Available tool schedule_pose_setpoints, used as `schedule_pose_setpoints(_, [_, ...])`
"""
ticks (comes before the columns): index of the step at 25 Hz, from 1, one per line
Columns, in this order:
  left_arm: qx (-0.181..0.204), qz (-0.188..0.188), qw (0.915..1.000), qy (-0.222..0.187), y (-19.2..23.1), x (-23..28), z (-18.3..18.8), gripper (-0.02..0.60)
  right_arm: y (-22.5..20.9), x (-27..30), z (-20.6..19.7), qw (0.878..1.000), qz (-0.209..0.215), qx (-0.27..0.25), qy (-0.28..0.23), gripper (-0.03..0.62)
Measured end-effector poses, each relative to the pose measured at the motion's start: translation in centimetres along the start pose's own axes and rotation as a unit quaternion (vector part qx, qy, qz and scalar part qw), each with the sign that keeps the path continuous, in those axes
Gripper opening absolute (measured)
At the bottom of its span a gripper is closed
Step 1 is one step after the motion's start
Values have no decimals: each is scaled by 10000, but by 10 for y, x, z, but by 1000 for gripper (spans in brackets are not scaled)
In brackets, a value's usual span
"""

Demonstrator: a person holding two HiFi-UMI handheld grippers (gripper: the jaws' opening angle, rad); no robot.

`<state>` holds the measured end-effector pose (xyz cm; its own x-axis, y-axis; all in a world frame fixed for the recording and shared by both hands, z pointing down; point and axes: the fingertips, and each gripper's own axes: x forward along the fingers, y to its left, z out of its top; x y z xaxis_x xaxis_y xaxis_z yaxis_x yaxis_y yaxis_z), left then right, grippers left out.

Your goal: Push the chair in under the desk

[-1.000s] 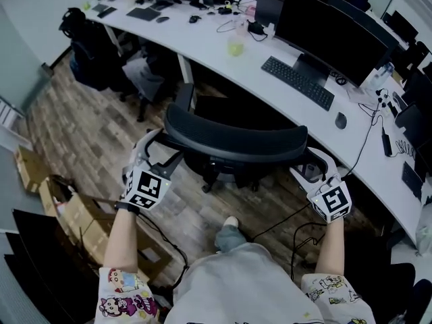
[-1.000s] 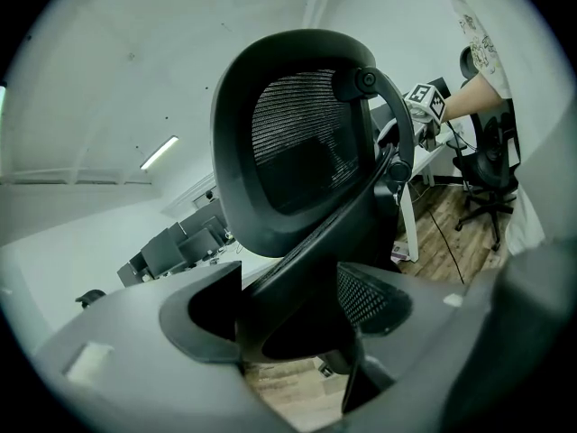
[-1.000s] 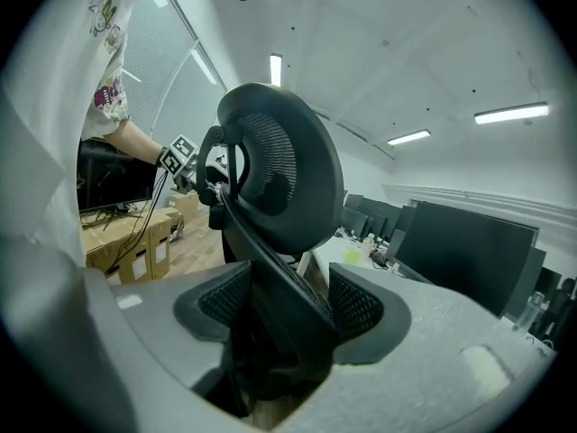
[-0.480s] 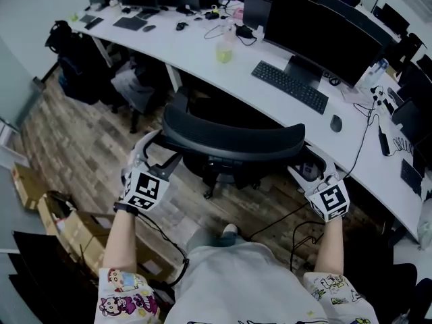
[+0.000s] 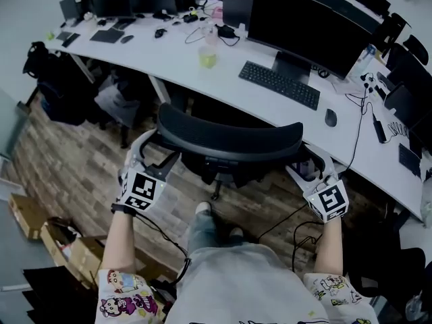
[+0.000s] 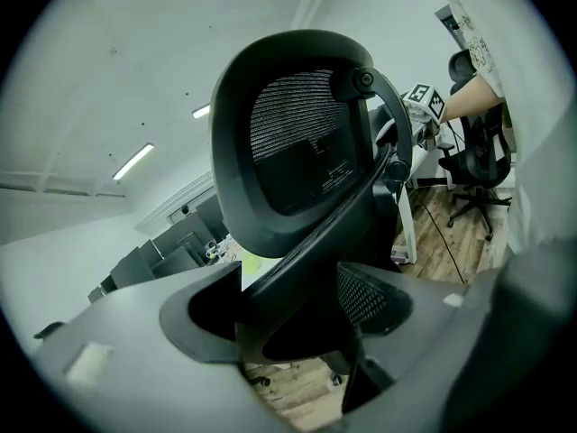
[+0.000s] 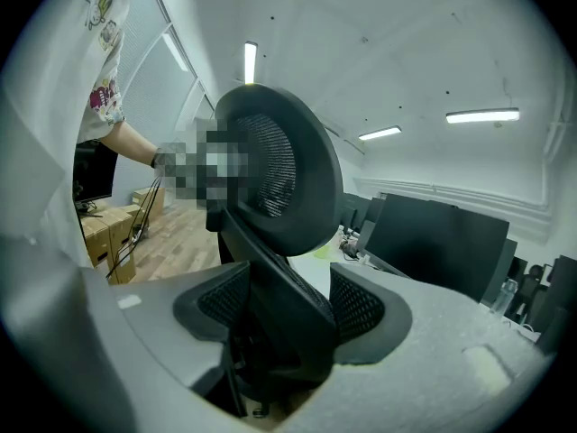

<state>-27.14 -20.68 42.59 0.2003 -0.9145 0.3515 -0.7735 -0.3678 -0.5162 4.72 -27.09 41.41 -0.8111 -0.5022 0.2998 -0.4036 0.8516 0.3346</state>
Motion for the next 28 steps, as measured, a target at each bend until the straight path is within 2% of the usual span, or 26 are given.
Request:
schedule_pose_setpoints(17, [444,-852,9936,-595,72,93,-1,331,-22,47,7,9929,-1068,368,380,278])
schedule_pose_setpoints(28, [597,-1147,9882,-817,102,137,2,331,-40,72,11,9851,-1564,495,518,296])
